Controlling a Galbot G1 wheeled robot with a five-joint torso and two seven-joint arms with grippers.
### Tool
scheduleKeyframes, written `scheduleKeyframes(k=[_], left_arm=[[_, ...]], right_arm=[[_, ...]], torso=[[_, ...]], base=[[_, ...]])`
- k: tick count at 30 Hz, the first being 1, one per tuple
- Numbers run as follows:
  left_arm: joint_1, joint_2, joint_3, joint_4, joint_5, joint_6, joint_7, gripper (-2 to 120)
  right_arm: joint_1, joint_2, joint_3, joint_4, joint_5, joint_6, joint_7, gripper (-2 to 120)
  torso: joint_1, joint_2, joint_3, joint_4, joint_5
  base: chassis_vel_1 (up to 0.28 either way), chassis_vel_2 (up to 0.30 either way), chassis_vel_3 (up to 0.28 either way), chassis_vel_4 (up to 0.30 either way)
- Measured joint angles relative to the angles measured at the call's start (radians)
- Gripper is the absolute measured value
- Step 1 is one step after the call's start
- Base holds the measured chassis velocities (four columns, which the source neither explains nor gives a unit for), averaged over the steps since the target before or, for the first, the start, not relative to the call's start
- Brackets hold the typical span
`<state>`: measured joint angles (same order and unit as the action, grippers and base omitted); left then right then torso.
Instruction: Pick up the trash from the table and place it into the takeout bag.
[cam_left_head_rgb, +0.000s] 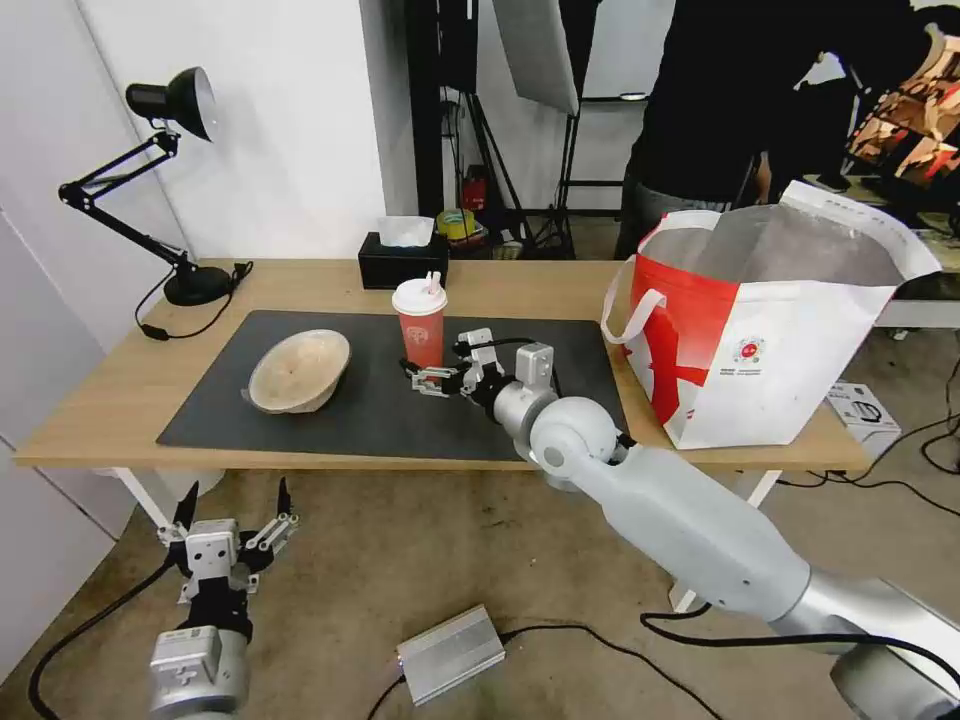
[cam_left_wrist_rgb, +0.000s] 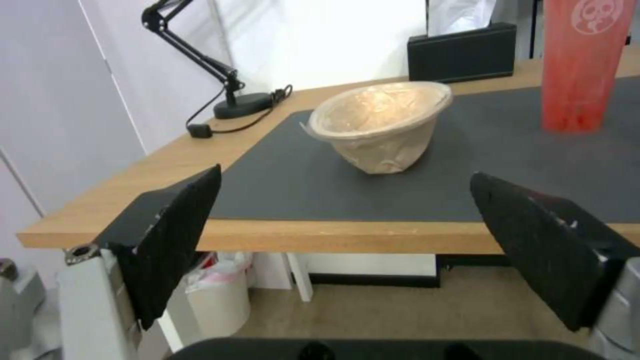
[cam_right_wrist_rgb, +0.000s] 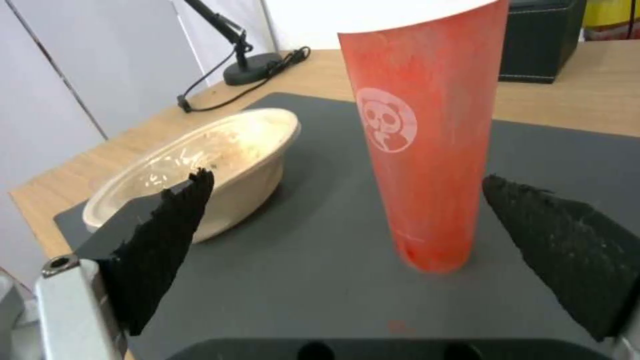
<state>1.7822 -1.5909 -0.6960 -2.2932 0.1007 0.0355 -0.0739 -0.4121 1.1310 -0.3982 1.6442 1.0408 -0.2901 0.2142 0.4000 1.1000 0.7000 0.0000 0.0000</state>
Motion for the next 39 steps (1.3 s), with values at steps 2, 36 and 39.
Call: scheduleKeyframes(k=[2,36,39], left_arm=[[0.003,0.0,-0.002,-0.003,0.0,0.0,0.0,100],[-0.002,-0.001,0.004,0.013,0.0,-0.002,0.0,100],[-0.002,-0.001,0.004,0.013,-0.001,-0.002,0.0,100]], right_arm=[[0.0,0.007,0.003,-0.012,-0.001,0.002,-0.001,100],[0.031,0.036,0.017,-0.169,-0.033,0.029,-0.038,100],[0.035,0.04,0.015,-0.181,-0.035,0.031,-0.042,100]], torso=[[0.0,0.0,0.0,0.0,0.0],[0.0,0.0,0.0,0.0,0.0],[0.0,0.0,0.0,0.0,0.0]], base=[[0.0,0.0,0.0,0.0],[0.0,0.0,0.0,0.0],[0.0,0.0,0.0,0.0]])
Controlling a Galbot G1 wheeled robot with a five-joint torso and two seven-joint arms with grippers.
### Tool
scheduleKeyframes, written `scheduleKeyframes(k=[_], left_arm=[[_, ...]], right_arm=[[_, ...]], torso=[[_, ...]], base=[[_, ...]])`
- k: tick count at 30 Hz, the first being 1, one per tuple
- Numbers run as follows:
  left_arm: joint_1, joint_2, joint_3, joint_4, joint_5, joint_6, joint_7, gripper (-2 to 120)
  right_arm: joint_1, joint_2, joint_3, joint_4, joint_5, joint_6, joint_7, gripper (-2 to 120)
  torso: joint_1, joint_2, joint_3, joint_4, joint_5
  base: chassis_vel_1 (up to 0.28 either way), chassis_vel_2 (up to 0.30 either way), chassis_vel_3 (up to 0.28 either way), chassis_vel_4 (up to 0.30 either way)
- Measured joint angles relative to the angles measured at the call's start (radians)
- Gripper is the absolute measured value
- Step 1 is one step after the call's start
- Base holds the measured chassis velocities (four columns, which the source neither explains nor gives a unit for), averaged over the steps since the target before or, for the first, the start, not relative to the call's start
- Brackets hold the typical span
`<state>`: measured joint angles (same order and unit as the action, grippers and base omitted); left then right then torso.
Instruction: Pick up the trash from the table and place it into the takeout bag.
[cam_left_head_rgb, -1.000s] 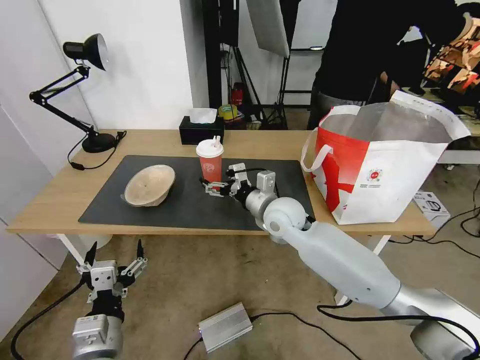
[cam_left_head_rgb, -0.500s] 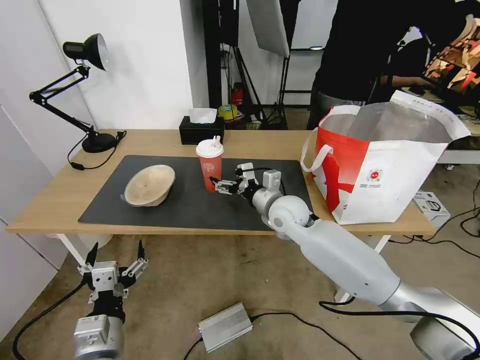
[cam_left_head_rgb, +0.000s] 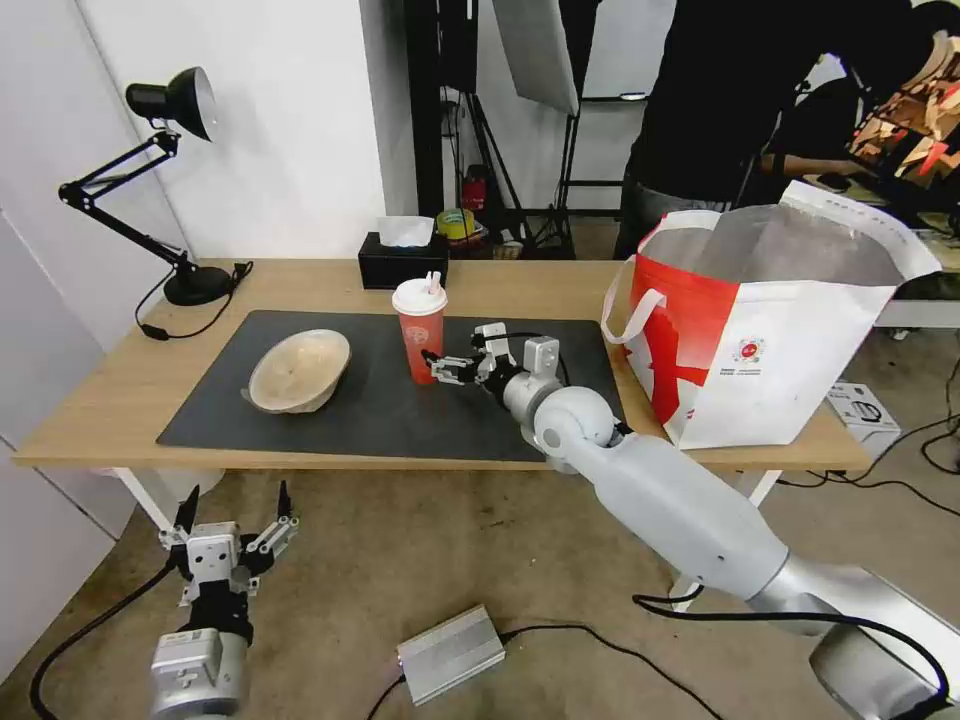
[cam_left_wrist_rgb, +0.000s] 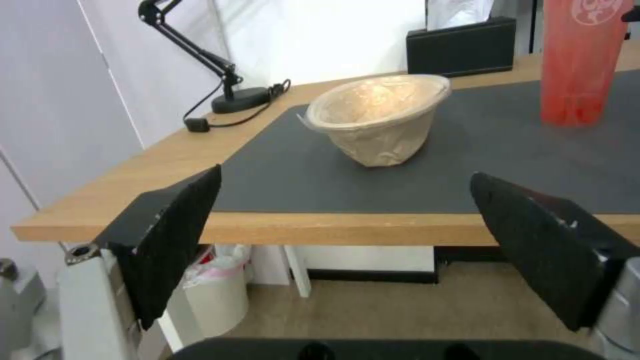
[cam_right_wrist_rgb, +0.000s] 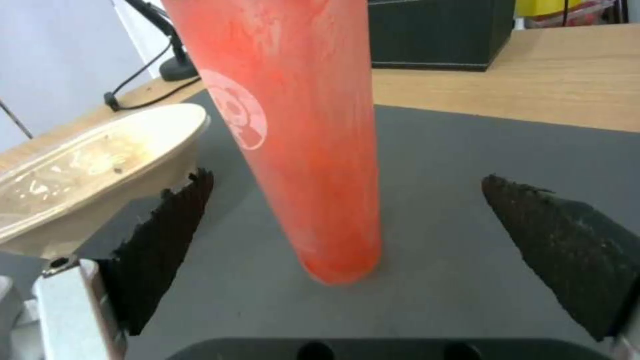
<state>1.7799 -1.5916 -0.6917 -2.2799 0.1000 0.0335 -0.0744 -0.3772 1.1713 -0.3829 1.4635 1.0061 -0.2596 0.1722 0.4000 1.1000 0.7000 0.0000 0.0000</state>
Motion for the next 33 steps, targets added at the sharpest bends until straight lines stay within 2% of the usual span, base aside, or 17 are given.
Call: scheduleKeyframes(k=[33], left_arm=[[-0.007,0.0,-0.001,0.006,-0.006,-0.002,-0.002,100]], right_arm=[[0.058,0.056,-0.049,-0.11,-0.017,0.022,-0.024,100]], torso=[[0.0,0.0,0.0,-0.0001,0.0]], base=[[0.0,0.0,0.0,0.0]])
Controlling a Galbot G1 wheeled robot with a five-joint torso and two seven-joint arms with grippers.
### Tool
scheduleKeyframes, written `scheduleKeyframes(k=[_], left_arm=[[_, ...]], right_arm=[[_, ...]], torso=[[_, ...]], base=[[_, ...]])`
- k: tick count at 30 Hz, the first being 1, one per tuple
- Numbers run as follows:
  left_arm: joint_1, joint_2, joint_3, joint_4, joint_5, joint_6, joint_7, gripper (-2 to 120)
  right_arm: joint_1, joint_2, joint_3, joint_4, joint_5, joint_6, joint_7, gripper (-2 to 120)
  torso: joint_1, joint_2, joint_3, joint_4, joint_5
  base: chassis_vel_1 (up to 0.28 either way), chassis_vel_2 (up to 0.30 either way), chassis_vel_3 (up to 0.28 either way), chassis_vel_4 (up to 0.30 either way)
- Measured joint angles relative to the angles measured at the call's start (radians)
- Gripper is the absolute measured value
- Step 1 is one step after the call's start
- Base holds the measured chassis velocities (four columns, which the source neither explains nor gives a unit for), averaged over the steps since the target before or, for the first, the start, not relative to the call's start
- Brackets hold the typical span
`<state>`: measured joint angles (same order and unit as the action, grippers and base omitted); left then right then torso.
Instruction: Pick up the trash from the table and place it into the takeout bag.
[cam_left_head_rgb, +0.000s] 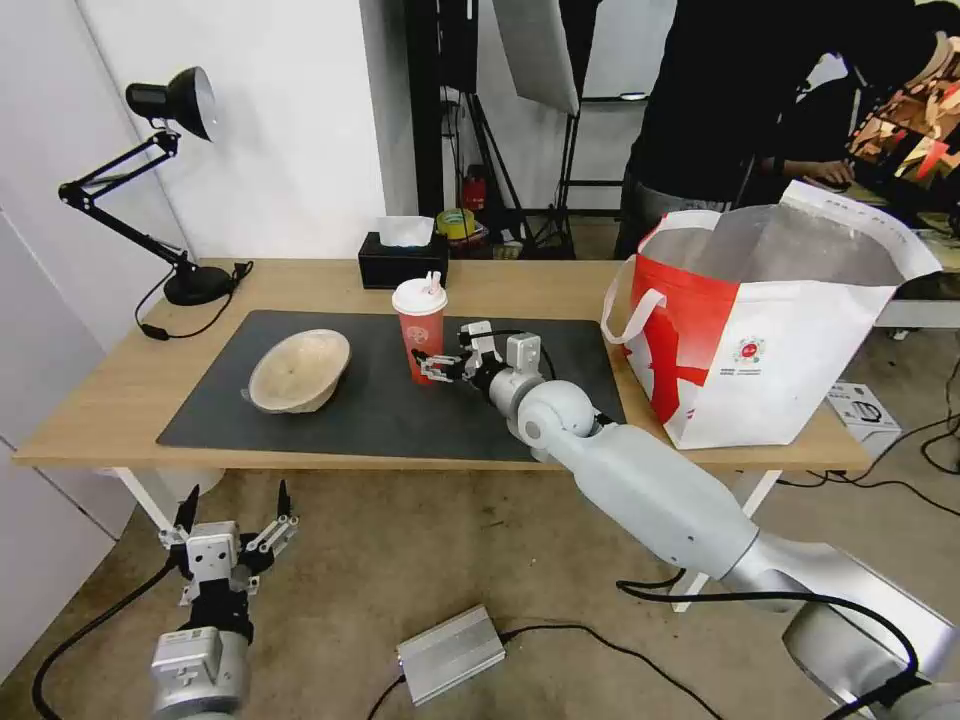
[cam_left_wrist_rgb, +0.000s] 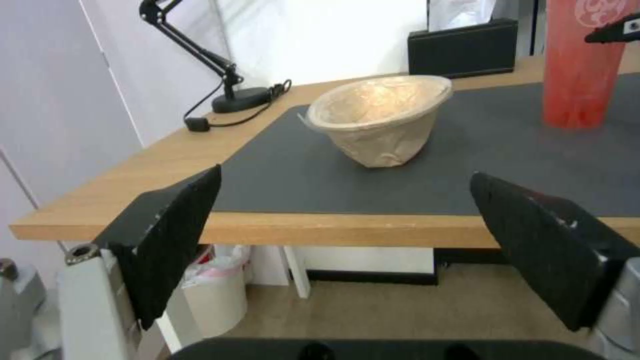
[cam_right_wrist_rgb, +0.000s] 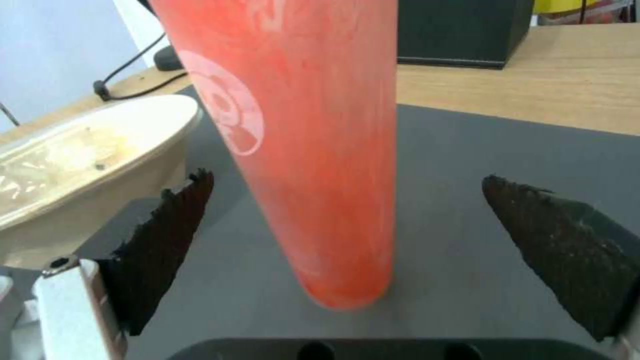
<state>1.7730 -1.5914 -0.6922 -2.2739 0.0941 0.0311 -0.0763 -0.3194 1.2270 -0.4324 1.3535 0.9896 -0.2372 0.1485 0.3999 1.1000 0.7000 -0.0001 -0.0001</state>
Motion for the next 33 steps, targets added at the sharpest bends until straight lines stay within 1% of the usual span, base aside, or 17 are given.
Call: scheduleKeyframes(k=[33], left_arm=[[-0.007,0.0,0.003,0.011,-0.003,-0.003,-0.001,100]], right_arm=[[0.052,0.07,-0.028,-0.129,-0.026,0.025,-0.031,100]], torso=[[0.0,0.0,0.0,0.0001,0.0]], base=[[0.0,0.0,0.0,0.0]])
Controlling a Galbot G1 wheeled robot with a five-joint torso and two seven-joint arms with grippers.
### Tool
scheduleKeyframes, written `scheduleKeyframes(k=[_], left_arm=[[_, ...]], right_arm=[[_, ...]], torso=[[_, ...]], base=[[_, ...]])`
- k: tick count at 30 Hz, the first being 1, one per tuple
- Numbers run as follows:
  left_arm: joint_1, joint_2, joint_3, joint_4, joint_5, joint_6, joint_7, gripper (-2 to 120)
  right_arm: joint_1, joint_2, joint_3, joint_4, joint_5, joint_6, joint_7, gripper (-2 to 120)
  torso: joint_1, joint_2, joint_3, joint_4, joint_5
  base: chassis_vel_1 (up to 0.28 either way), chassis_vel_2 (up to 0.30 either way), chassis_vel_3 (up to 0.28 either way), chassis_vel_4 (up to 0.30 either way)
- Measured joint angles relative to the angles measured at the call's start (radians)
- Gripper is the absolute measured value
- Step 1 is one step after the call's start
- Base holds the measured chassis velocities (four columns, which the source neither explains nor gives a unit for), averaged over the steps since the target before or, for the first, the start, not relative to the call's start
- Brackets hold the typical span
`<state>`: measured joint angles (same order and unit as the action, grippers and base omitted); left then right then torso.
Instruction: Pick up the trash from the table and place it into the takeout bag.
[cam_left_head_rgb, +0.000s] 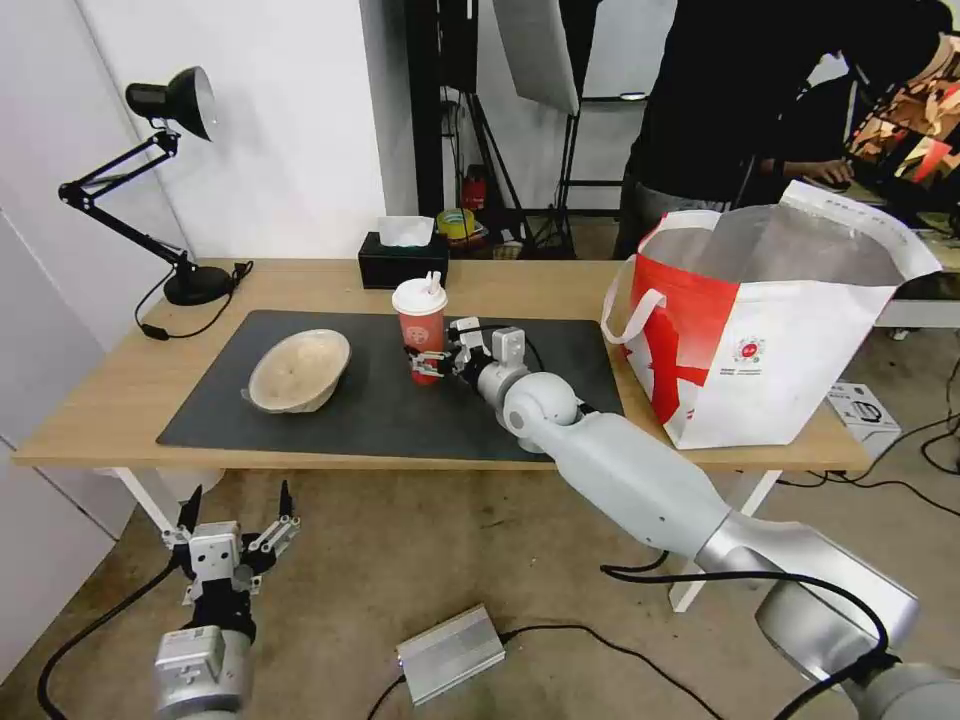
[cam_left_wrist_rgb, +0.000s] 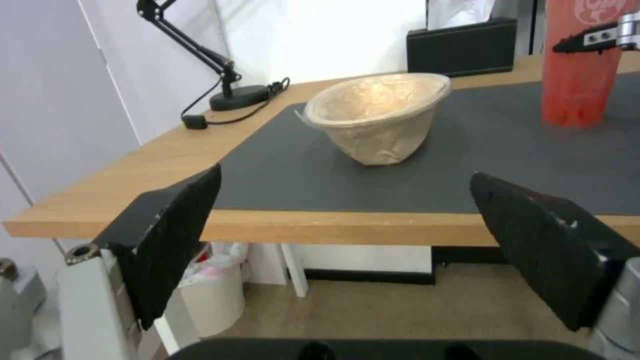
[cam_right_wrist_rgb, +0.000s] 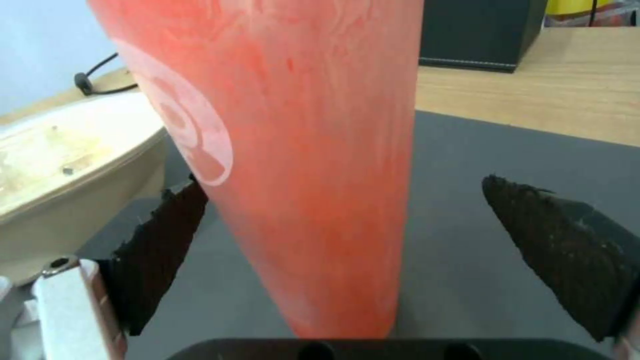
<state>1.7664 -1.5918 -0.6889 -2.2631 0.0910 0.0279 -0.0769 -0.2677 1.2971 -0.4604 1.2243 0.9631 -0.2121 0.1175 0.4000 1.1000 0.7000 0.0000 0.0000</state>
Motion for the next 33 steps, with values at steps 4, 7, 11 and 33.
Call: scheduleKeyframes(k=[4,7,11,33], left_arm=[[-0.001,0.0,0.0,0.003,0.0,0.0,0.0,100],[-0.003,0.0,0.0,0.004,-0.001,-0.001,0.0,100],[-0.005,0.0,0.0,0.005,-0.002,-0.001,-0.001,100],[-0.015,0.0,0.003,0.016,-0.004,-0.004,-0.001,100]], right_arm=[[0.01,0.01,-0.002,-0.017,-0.004,0.003,-0.006,100],[0.017,0.018,-0.006,-0.031,-0.005,0.006,-0.009,100],[0.026,0.031,-0.008,-0.048,-0.007,0.01,-0.014,100],[0.047,0.096,-0.013,-0.132,-0.034,0.04,-0.037,74]], torso=[[0.0,0.0,0.0,0.0,0.0],[0.0,0.0,0.0,0.0,0.0],[0.0,0.0,0.0,0.0,0.0],[0.0,0.0,0.0,0.0,0.0]], base=[[0.0,0.0,0.0,0.0],[0.0,0.0,0.0,0.0],[0.0,0.0,0.0,0.0],[0.0,0.0,0.0,0.0]])
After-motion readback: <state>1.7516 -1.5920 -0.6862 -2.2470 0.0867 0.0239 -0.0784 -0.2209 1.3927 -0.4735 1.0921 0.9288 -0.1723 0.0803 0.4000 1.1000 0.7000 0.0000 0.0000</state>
